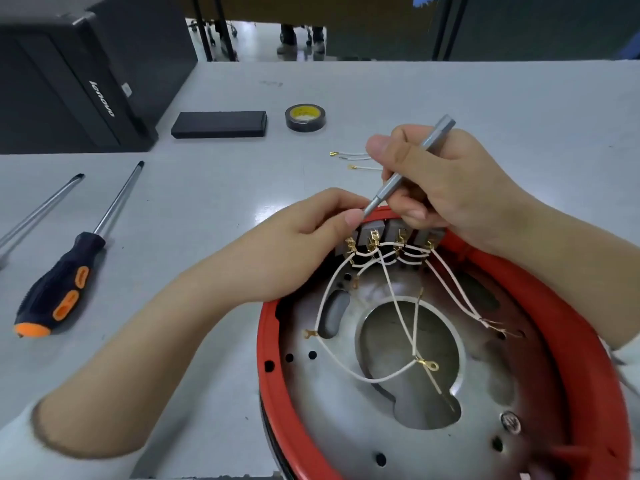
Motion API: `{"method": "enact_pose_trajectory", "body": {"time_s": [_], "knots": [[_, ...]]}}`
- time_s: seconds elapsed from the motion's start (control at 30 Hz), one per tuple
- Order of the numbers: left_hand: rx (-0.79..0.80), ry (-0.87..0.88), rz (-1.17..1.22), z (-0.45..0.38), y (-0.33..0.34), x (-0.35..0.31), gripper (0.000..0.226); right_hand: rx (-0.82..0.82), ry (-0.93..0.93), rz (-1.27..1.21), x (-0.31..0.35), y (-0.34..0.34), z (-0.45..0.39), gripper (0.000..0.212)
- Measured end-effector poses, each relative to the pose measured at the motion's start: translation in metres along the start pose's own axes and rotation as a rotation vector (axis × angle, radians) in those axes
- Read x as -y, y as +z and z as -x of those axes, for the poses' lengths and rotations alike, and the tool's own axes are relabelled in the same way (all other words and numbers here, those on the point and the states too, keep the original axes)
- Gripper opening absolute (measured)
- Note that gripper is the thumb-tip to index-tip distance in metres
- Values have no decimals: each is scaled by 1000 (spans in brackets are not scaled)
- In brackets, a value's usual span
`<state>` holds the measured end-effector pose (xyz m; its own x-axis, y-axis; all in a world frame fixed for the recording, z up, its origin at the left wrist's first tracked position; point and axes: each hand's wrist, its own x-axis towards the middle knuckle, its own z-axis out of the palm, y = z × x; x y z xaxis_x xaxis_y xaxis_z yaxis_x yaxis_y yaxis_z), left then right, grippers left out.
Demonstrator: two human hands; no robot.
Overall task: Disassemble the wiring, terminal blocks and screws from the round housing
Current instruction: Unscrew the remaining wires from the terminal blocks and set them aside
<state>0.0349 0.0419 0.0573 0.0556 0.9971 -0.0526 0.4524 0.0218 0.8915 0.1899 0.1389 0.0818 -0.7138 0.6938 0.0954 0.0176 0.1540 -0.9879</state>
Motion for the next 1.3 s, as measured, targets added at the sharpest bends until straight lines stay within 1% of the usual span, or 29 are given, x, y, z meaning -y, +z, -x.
{"method": "enact_pose_trajectory", "body": {"time_s": [0.07,0.17,0.33,0.4,0.53,0.63,0.73,0.87,1.0,1.3], "knots": [[8,26,48,-3,0,2,31,-59,4,-18,0,0,4,35],[47,64,3,-12,-1,4,31,-121,-4,-20,1,-3,12,35],[109,117,31,-22,1,4,32,-41,-46,175,6,-5,18,27],[109,115,50,-24,1,6,33,-33,-61,138,4,-4,14,26],[97,109,69,-25,2,8,32,-80,-66,68,-2,-7,10,33],[93,121,24,-27,1,10,33,-83,-88,91,-5,-9,11,36],[100,114,66,-27,1,11,33,-104,-102,126,-6,-11,12,37],[99,94,110,-26,2,10,31,-151,-149,300,-6,-11,14,41],[97,83,109,-26,2,10,32,-187,-153,424,-7,-10,15,41],[90,88,101,-26,2,10,32,-215,-191,517,-4,-8,19,38]]}}
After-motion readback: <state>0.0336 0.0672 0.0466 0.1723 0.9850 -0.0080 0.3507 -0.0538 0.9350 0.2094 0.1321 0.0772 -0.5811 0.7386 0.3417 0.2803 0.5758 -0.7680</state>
